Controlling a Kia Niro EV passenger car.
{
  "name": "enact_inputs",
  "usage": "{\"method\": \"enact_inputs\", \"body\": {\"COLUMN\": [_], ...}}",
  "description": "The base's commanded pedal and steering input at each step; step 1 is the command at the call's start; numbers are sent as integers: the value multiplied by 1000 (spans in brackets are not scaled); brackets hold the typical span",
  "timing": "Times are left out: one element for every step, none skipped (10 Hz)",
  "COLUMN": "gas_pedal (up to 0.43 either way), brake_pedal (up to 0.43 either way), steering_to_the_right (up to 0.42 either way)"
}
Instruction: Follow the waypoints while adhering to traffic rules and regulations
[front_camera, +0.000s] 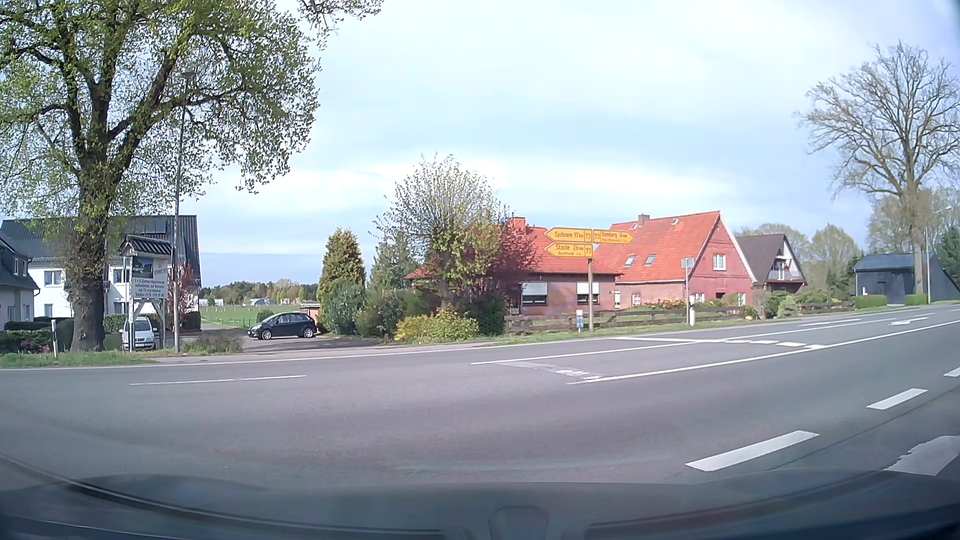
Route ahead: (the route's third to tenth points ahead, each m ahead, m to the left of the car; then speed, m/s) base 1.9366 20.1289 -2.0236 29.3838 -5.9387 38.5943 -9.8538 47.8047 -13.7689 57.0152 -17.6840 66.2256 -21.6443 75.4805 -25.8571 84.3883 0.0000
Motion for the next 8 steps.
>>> {"method": "enact_inputs", "body": {"gas_pedal": [0, 0, 0, 0, 0, 0, 0, 0], "brake_pedal": [195, 195, 195, 195, 195, 195, 195, 195], "steering_to_the_right": [-451, -452, -451, -452, -452, -452, -452, -452]}}
